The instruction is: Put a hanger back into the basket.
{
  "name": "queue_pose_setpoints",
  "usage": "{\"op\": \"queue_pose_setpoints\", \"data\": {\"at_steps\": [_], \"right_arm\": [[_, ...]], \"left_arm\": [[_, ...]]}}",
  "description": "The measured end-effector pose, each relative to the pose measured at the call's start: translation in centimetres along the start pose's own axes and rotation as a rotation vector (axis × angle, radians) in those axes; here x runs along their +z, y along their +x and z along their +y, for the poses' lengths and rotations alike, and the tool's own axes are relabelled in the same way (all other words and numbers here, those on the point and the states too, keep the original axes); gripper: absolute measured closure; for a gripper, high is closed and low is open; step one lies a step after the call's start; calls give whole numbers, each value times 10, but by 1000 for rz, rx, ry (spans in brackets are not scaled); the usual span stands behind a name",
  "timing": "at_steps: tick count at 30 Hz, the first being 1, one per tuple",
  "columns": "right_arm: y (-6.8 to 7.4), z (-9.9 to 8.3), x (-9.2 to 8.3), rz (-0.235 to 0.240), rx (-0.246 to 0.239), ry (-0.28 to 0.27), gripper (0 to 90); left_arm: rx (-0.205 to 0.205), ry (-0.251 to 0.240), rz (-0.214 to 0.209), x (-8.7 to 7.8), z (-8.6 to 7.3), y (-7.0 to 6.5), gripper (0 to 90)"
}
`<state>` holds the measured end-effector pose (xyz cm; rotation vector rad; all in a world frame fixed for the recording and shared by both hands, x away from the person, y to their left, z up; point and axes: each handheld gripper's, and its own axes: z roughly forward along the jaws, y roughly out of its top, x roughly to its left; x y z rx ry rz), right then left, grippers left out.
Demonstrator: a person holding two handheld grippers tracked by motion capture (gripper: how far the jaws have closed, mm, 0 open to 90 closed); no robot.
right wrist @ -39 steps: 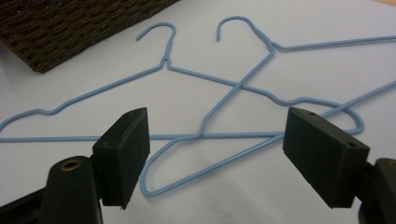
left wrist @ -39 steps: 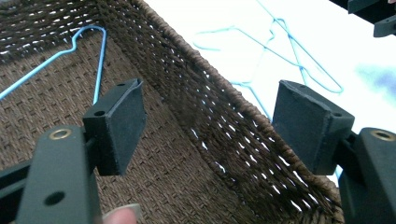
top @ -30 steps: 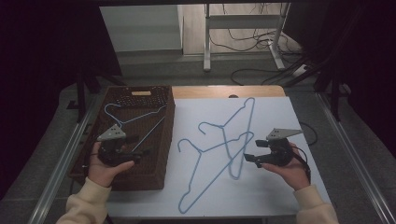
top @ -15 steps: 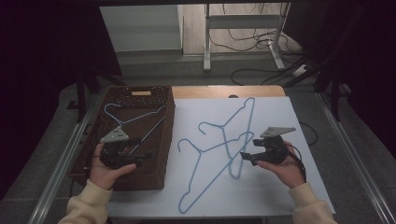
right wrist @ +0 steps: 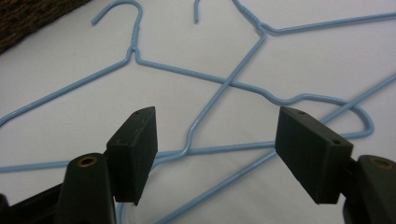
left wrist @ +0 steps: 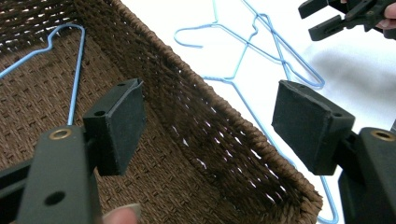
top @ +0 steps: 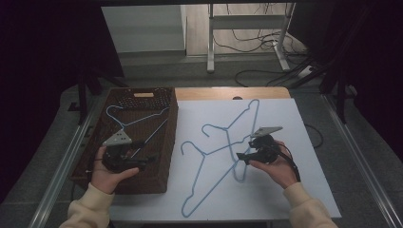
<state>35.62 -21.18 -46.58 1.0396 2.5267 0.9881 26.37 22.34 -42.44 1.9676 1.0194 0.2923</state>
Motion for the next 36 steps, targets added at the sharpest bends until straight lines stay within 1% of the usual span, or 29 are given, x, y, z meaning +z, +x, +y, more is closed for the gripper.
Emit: {"op": "queue_pose_setpoints", "data": {"at_steps": [6, 8, 11, 14, 18, 25, 36], "right_arm": [[7, 8, 17, -10, -2, 38, 325], [9, 10, 24, -19, 0, 61, 329], [10, 11, 34, -19, 5, 89, 337], [11, 13, 42, -18, 7, 105, 349], [12, 15, 47, -27, 9, 121, 361], [12, 17, 54, -43, 30, 137, 374], [11, 19, 56, -40, 43, 135, 400]], "left_arm": [[4, 1, -1, -1, -2, -2, 254], [6, 2, 0, -1, -3, -3, 254], [10, 6, -2, 0, -4, -5, 254], [14, 9, -3, 1, -4, -6, 254], [13, 12, -4, 2, -4, -7, 254], [22, 13, -6, 3, -4, -8, 253], [29, 11, -8, 2, -4, -10, 254]]}}
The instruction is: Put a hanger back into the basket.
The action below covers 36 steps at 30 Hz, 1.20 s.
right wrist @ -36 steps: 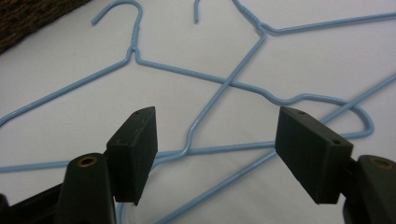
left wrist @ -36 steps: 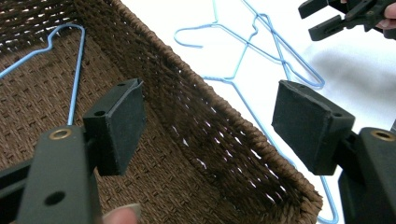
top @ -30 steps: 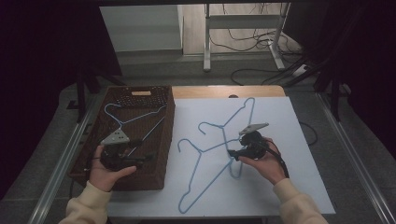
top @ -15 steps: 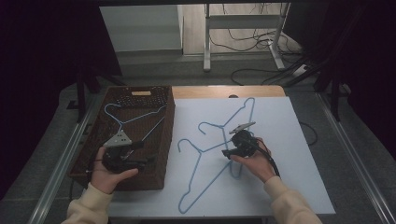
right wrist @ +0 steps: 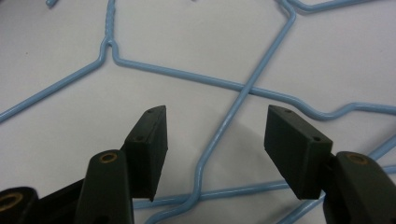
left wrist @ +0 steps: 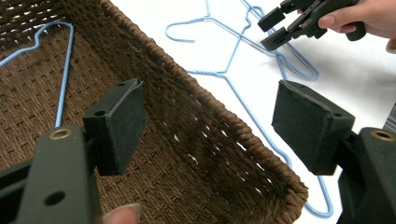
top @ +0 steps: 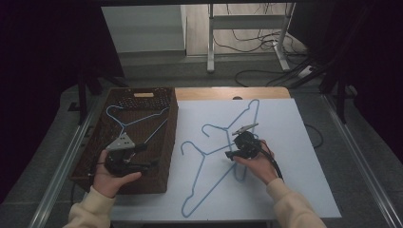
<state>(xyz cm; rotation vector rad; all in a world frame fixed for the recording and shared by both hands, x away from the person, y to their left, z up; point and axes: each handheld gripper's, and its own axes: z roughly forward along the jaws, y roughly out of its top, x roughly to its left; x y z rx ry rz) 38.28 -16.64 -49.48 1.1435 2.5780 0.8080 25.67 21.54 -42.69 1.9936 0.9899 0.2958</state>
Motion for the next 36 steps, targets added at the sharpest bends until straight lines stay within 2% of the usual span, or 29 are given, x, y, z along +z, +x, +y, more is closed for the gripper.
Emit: {"op": "queue_pose_setpoints", "data": {"at_steps": [9, 15, 21, 25, 30, 36], "right_arm": [[-8, 1, 0, -2, 46, 2, 471], [-14, 2, 3, -6, 76, 23, 517], [-8, 4, 10, -4, 70, 61, 533], [-5, 5, 15, 2, 70, 99, 588], [2, 9, 17, -63, 42, 126, 702], [5, 12, 17, -78, 66, 155, 796]], "left_arm": [[7, -1, -3, 0, 0, -1, 254], [7, 4, -4, 1, 0, 0, 254], [8, 1, -3, 0, 0, 0, 254], [9, 0, -2, 0, 0, 0, 254], [10, 0, -3, 0, 0, 0, 254], [11, 0, -3, 0, 0, -1, 254]]}}
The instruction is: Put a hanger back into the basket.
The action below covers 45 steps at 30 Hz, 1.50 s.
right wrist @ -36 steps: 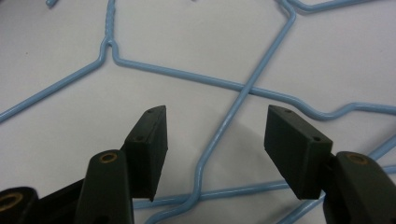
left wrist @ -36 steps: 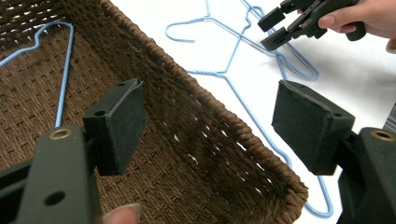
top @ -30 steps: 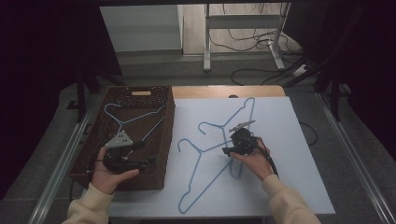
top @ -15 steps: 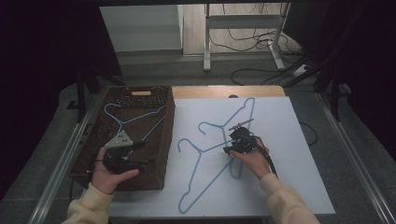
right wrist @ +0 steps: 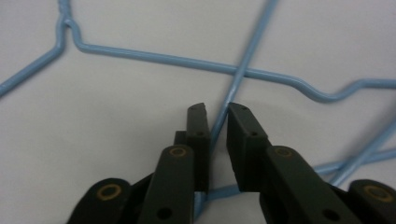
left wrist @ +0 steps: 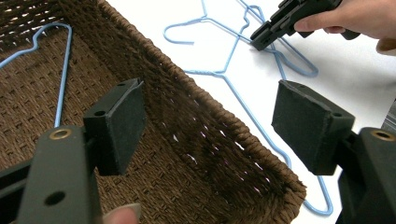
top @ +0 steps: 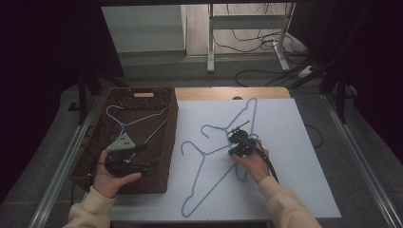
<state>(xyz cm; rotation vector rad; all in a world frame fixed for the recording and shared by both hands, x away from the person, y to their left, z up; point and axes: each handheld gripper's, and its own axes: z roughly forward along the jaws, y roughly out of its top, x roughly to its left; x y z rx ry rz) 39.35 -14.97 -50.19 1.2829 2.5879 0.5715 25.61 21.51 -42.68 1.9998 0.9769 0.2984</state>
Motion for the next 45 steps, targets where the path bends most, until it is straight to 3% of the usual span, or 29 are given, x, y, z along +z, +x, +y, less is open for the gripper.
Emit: {"op": "queue_pose_setpoints", "data": {"at_steps": [3, 7, 11, 19, 35, 45], "right_arm": [[-3, -1, -1, -22, 16, 8, 860], [-7, -1, -3, 1, 30, 17, 870], [-8, -2, -5, -9, 20, 24, 871], [-23, -6, -22, 78, 57, -23, 873], [-59, -32, -89, 307, 160, -257, 875], [-67, -34, -107, 382, 191, -342, 876]], "left_arm": [[-3, -1, 1, 0, 0, 1, 254], [-2, -1, 2, 0, 0, 1, 254], [-1, -3, 2, -1, 0, 1, 254], [2, -9, 2, -3, 0, 0, 254], [30, -15, -1, 4, 5, -6, 256], [61, -17, 1, 14, 16, -13, 257]]}}
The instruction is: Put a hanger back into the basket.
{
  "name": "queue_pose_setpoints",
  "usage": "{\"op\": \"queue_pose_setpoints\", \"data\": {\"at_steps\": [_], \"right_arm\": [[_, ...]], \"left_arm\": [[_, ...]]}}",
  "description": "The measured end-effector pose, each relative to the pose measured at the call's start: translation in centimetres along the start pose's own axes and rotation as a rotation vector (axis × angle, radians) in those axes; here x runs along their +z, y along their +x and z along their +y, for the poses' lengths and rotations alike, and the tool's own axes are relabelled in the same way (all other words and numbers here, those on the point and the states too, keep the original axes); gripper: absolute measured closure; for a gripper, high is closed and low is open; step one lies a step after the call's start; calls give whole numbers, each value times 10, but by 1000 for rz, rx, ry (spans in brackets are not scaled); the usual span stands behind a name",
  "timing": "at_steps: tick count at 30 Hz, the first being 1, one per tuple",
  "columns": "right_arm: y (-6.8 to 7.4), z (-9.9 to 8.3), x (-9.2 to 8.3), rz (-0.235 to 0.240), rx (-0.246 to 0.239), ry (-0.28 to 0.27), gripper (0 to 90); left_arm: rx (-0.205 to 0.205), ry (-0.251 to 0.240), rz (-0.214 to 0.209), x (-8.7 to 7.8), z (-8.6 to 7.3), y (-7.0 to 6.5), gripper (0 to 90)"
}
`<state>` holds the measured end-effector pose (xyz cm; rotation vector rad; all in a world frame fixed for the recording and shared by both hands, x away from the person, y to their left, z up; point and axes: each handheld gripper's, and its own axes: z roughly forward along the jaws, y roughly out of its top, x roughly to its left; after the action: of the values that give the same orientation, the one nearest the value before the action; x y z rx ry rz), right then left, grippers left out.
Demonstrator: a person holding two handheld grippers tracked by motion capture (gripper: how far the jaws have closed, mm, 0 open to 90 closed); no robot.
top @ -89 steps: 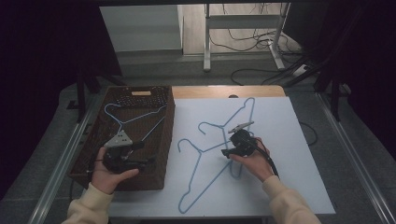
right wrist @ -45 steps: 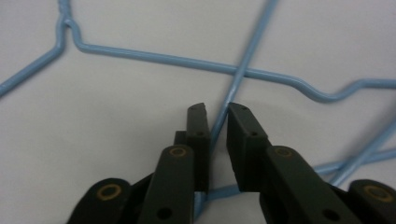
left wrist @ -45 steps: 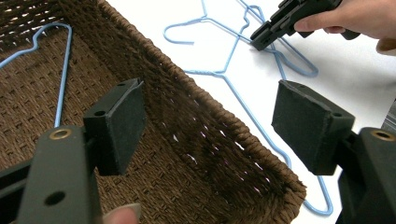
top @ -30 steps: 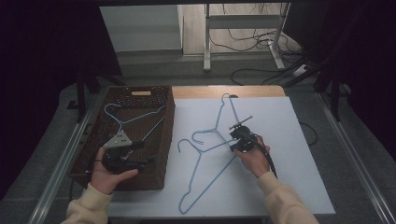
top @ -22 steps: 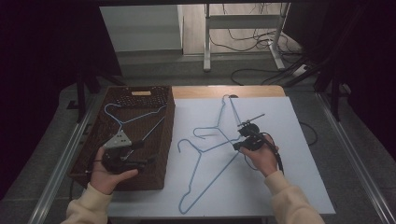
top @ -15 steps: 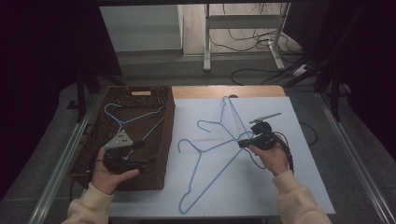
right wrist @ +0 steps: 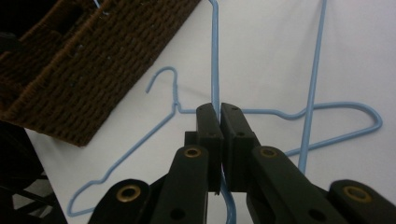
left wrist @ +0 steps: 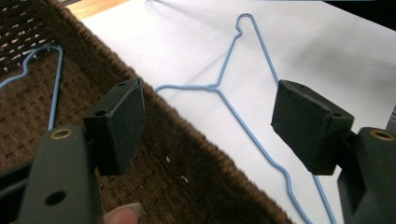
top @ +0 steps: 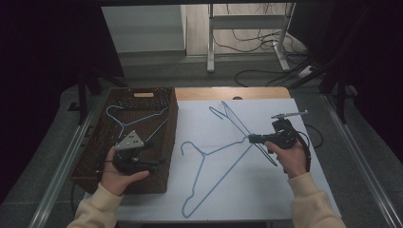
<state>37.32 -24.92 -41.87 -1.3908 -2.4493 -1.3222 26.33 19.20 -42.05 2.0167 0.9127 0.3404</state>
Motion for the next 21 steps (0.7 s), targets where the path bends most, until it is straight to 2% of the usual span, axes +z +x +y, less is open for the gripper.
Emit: {"op": "queue_pose_setpoints", "data": {"at_steps": [6, 14, 17, 21], "right_arm": [[2, 1, -8, 38, 5, -25, 876], [2, 1, -13, 75, 11, -39, 876], [3, 1, -15, 88, 12, -47, 877], [5, 1, -18, 106, 10, -55, 877]], "left_arm": [[30, 1, -1, 9, 10, -5, 256], [34, -2, 5, 17, 20, -6, 258], [28, -6, 4, 25, 29, -6, 258], [41, 5, 4, 39, 42, -7, 259]]}}
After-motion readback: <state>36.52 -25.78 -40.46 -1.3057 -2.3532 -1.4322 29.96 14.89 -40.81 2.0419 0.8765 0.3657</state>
